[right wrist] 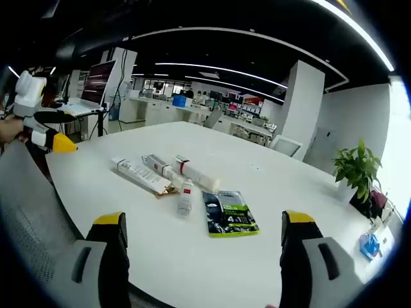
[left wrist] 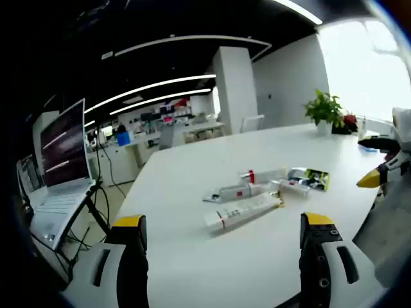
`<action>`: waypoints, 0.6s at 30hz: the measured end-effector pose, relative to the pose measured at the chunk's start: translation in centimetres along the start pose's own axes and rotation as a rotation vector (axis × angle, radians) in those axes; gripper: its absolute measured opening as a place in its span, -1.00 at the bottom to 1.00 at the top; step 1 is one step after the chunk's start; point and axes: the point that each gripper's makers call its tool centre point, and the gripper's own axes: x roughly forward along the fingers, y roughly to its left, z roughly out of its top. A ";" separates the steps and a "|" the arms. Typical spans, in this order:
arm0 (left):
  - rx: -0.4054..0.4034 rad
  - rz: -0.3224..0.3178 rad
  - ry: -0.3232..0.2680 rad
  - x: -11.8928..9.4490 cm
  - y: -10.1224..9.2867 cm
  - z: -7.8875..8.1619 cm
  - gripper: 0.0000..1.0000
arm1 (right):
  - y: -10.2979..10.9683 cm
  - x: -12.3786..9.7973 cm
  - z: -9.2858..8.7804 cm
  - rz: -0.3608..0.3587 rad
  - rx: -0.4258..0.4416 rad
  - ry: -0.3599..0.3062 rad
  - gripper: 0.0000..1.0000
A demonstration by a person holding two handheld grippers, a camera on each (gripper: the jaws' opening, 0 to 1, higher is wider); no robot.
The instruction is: Arrange the skincare products in the storage area until every visible bottle or jar stands upright without overlapping.
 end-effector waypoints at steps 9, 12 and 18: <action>0.004 0.003 0.001 0.0 0.0 0.0 0.94 | 0.0 0.0 -0.1 -0.002 -0.003 0.002 1.00; 0.005 0.004 0.002 -0.1 0.0 0.0 0.94 | 0.0 0.0 -0.1 -0.002 -0.004 0.002 1.00; 0.008 0.004 0.003 -0.1 0.0 -0.1 0.94 | 0.0 0.0 -0.2 -0.001 -0.006 0.006 1.00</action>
